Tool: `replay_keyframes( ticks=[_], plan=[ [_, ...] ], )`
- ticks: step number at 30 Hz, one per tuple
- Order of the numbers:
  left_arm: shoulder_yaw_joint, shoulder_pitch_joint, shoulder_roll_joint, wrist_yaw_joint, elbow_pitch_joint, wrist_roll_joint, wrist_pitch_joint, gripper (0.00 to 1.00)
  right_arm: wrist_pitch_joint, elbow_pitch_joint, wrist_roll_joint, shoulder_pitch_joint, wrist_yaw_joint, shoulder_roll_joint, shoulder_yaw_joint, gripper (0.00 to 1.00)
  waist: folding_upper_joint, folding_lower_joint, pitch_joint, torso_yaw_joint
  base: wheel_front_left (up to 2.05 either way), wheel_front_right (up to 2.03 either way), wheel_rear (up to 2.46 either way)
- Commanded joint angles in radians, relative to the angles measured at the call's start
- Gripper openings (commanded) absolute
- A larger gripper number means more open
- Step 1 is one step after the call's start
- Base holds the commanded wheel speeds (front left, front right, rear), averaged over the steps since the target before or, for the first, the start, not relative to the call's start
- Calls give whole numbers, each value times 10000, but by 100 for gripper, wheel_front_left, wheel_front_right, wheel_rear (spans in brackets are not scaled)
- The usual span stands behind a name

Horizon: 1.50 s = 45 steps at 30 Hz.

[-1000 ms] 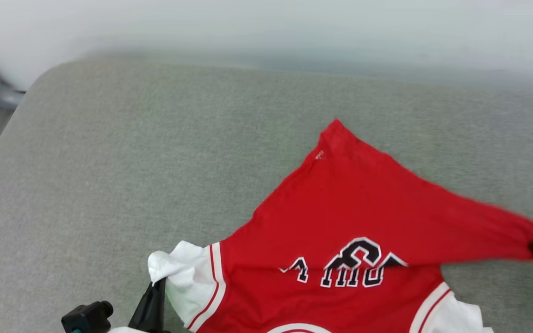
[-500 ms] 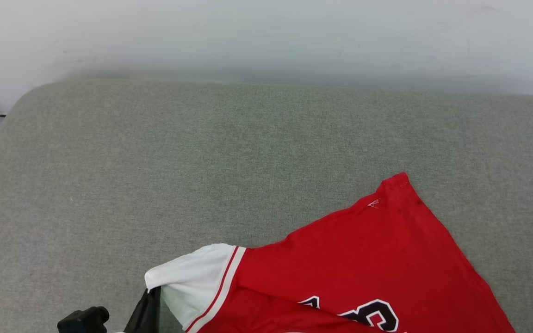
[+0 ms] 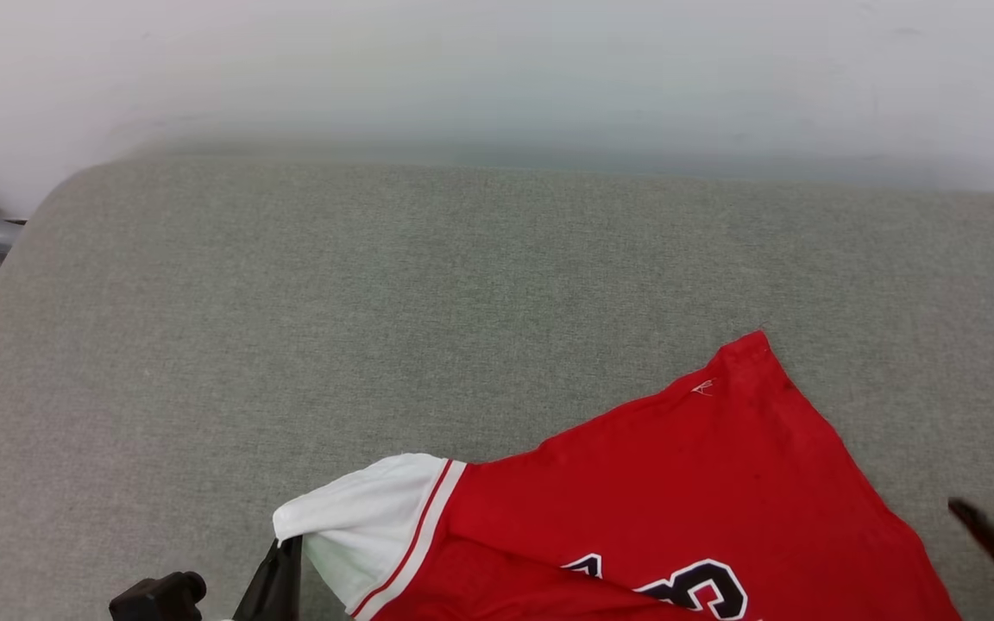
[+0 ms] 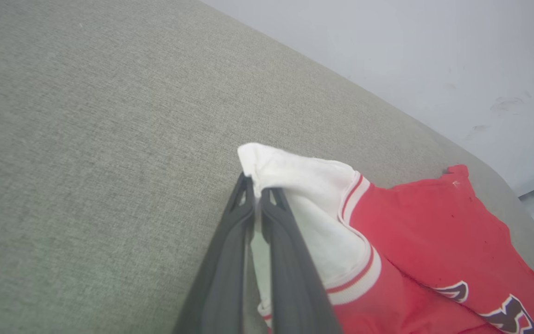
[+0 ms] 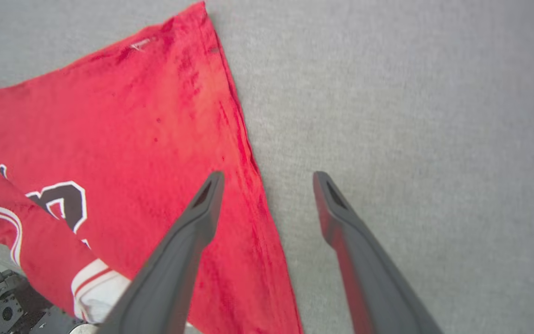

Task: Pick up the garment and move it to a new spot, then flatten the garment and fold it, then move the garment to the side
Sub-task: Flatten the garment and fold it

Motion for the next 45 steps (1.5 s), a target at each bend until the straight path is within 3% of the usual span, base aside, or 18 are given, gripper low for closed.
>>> replay_keyframes(
  ticks=[1,10,22,31,40,41,42,45],
  plan=[
    [10,37,77,39,-55,30,30,0,-79,-196,-114,-417,-8,-73,-19,100,0,0,40,60,0,0,0],
    [-186,-468,63,-109,-53,139,40,0,427,-357,-438,-3292,-9,-129,866,100,0,0,496,519,0,0,0],
    [-563,-1474,-280,-467,190,341,-121,0,2767,1961,-1066,-6663,-9,-686,3542,100,0,0,1677,1461,0,0,0],
    [-759,-2109,-600,-704,326,471,-309,0,2783,3726,-1306,-7571,-9,-867,4967,100,0,0,2622,1950,0,0,0],
    [-740,-2417,-701,-862,586,514,-418,0,2356,4917,-908,-7249,-8,-931,6317,100,0,0,3017,1978,0,0,0],
    [-720,-2418,-699,-858,622,502,-435,0,2291,4961,-850,-7278,-8,-950,6449,45,0,0,2992,1945,0,0,0],
    [-699,-2406,-697,-862,666,491,-441,0,2144,4982,-776,-7340,-8,-953,6533,0,0,0,2950,1908,0,0,0],
    [-672,-2322,-678,-877,791,471,-452,0,1613,5034,-532,-7572,-8,-975,6609,0,0,0,2743,1790,0,0,0]
  ],
)
